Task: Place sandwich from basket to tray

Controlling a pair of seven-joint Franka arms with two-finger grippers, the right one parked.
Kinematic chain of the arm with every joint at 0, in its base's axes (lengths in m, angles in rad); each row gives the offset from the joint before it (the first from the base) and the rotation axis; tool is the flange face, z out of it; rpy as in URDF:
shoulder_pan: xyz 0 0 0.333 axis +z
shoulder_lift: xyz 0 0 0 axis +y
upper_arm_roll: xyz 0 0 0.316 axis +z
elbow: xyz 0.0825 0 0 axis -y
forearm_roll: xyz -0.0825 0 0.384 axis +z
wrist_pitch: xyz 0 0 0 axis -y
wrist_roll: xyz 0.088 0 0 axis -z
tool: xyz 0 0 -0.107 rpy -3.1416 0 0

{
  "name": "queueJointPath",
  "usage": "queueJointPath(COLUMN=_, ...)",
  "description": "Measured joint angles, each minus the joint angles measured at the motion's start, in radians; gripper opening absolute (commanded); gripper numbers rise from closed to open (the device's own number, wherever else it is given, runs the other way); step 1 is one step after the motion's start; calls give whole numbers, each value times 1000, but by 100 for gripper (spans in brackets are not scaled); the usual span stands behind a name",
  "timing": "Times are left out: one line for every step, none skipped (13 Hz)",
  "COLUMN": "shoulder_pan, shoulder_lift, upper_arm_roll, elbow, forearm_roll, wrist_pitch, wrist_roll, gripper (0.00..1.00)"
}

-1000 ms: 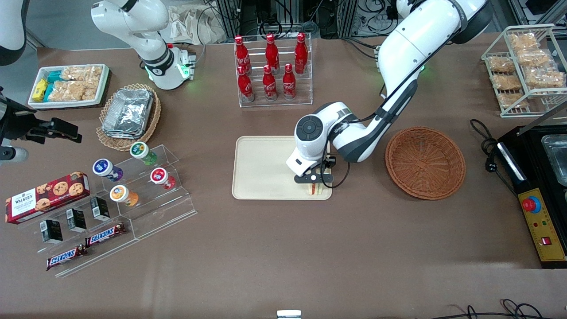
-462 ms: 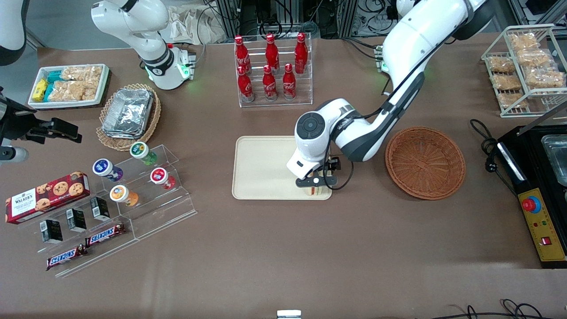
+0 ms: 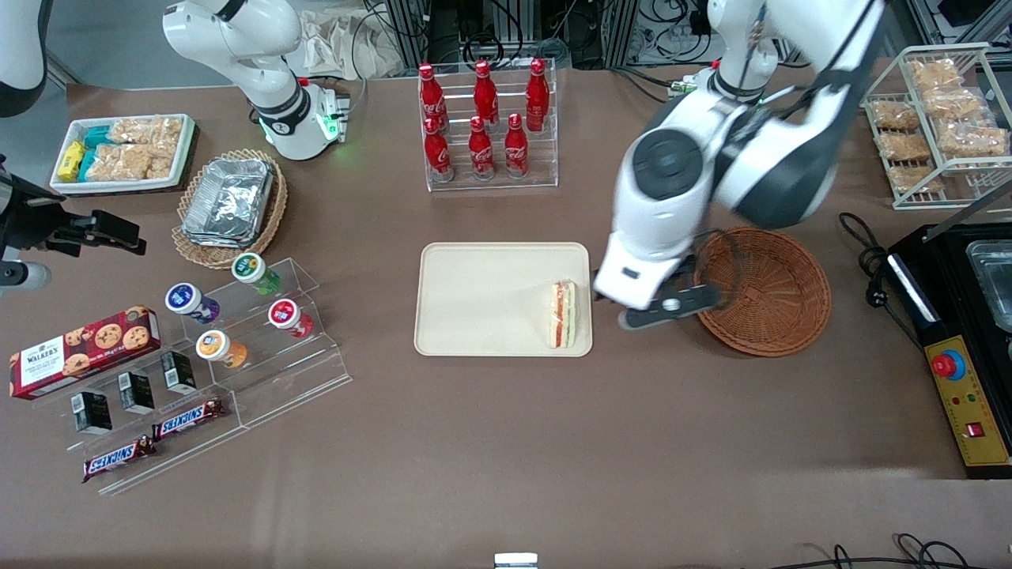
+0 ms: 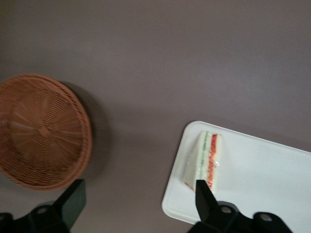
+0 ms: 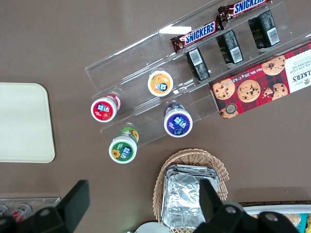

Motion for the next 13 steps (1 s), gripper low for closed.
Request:
queueJointPath(shoulder_pan=3, shoulder_lift=-46, upper_arm_roll=55, elbow=-4, forearm_roll=-38, wrist_pitch=-27, wrist_roll=72, gripper=100)
queueJointPath(shoulder_pan=2, shoulder_lift=-90, upper_arm_roll=121, elbow=-16, forearm_roll=-85, wrist_pitch=-42, wrist_roll=150, gripper=100)
queueJointPath(shoulder_pan=0, shoulder_lift=-135, upper_arm_roll=195, elbow=-37, forearm_roll=-137, wrist_pitch=-48, wrist_roll=249, gripper=100)
queueJointPath(shoulder_pan=1, shoulder_lift=-181, upper_arm_roll=268, elbow=-69, forearm_roll=-176, wrist_pitch=-50, wrist_roll=356, gripper=100)
queueJointPath(shoulder_pan=2, shoulder_lift=-231, upper_arm_roll=333, elbow=-114, forearm_roll=-196, wrist_pitch=-50, wrist_roll=459, gripper=100)
queueJointPath(shoulder_pan=3, shoulder_lift=-280, upper_arm_roll=390, elbow=-167, forearm_roll=-205, wrist_pitch=-44, wrist_roll=543, gripper=100)
queueJointPath(shoulder_pan=3, shoulder_lift=-323, upper_arm_roll=436, elbow=-217, forearm_roll=-208, wrist_pitch=-29, wrist_roll=615, gripper=100)
queueJointPath(shoulder_pan=3, shoulder_lift=-357, upper_arm_roll=476, elbow=-261, forearm_roll=-210, wrist_pitch=-17, wrist_roll=692, gripper=100)
queueJointPath(shoulder_pan=4, shoulder_lift=-380, upper_arm_roll=510, elbow=-291, forearm_roll=-211, wrist_pitch=-11, wrist_roll=767, gripper=100)
queueJointPath(shoulder_pan=5, shoulder_lift=-390, upper_arm_roll=539, elbow=-307, forearm_roll=-212, wrist_pitch=-8, wrist_roll=822, gripper=100)
queueJointPath(shoulder_pan=6, shoulder_lift=-391, upper_arm_roll=561, elbow=-310, forearm_roll=-212, wrist_pitch=-5, wrist_roll=853, gripper=100)
queueJointPath(shoulder_pan=7, shoulder_lift=-389, upper_arm_roll=577, elbow=-310, forearm_roll=-212, wrist_pitch=2, wrist_roll=868, gripper=100)
queueJointPath(shoulder_pan=7, shoulder_lift=-385, upper_arm_roll=586, elbow=-308, forearm_roll=-212, wrist_pitch=10, wrist_roll=875, gripper=100)
